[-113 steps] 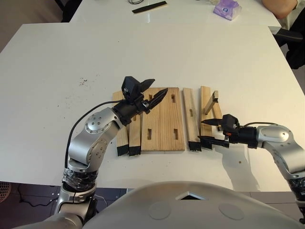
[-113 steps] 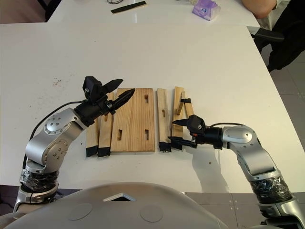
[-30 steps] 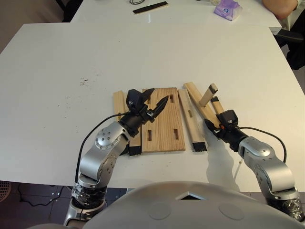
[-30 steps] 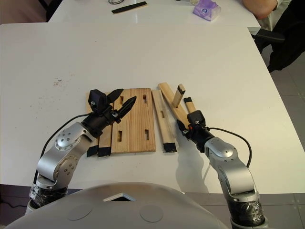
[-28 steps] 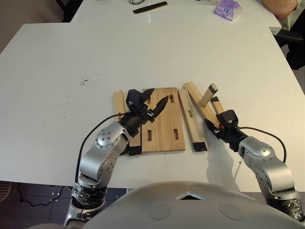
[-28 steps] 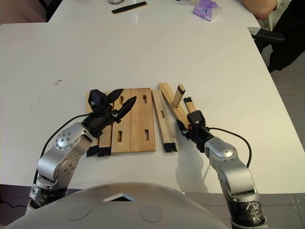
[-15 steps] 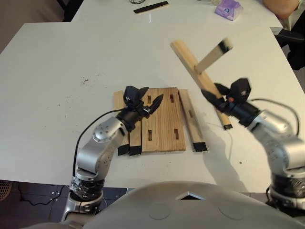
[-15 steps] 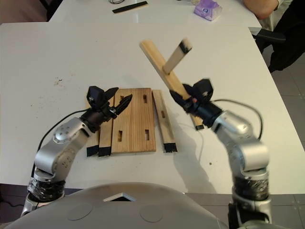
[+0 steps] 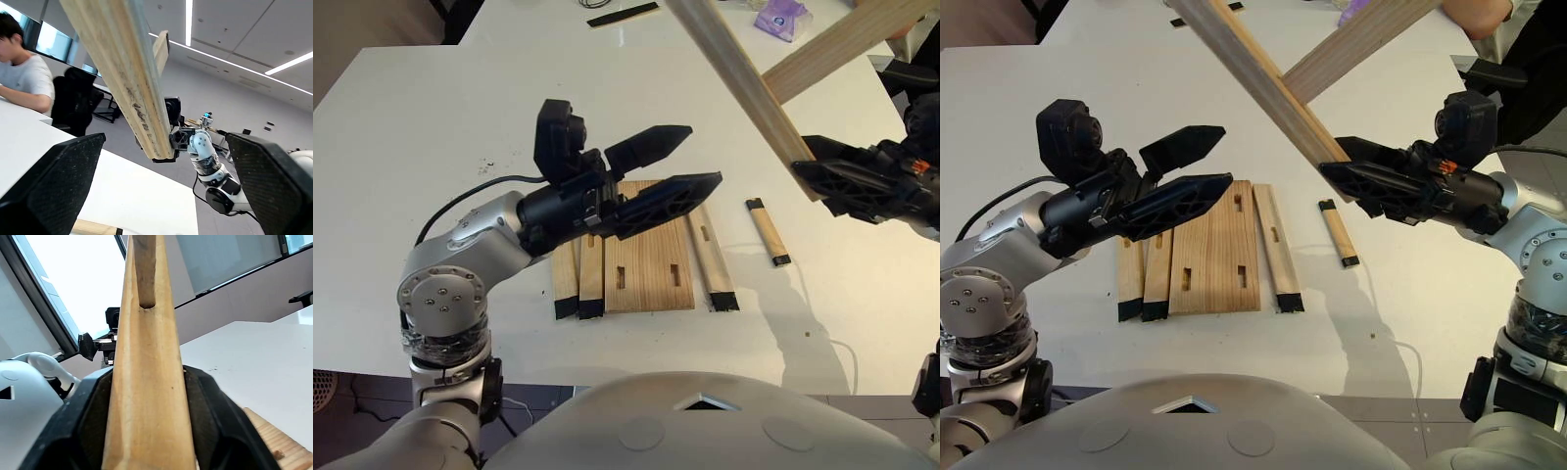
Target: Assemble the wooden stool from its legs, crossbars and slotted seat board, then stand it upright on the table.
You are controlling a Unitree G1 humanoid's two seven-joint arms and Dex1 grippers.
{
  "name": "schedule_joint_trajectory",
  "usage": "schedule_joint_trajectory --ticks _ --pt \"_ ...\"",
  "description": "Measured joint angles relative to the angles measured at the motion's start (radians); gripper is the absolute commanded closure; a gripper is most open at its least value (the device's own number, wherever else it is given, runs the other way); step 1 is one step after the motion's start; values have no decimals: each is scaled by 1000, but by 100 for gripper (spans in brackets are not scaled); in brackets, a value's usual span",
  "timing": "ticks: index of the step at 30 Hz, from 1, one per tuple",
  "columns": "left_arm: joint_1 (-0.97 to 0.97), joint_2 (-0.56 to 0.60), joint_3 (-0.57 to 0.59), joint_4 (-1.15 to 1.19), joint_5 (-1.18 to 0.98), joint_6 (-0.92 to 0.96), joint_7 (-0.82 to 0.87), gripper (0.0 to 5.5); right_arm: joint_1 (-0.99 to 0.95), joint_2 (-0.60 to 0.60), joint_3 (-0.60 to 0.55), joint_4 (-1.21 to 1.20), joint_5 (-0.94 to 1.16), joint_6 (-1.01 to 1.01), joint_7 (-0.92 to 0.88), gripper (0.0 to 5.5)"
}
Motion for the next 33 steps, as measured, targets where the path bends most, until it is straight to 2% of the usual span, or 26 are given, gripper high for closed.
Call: schedule_joint_trajectory --ticks 6,14,25,32,33 --pt "-54 -7 -9 65 -58 -17 59 95 14 0 21 -57 41 4 -6 345" --pt "-79 -8 -38 79 -104 -32 103 95 60 8 126 -110 -24 -34 3 345" --pt "-50 49 -99 64 48 -21 23 95 47 15 148 -87 -31 -55 -15 345" --pt "-50 47 -106 64 39 -22 13 95 54 -2 166 -92 -81 -83 32 345" --pt "-50 47 -105 63 33 -22 13 113 56 -3 167 -92 -88 -85 36 345"
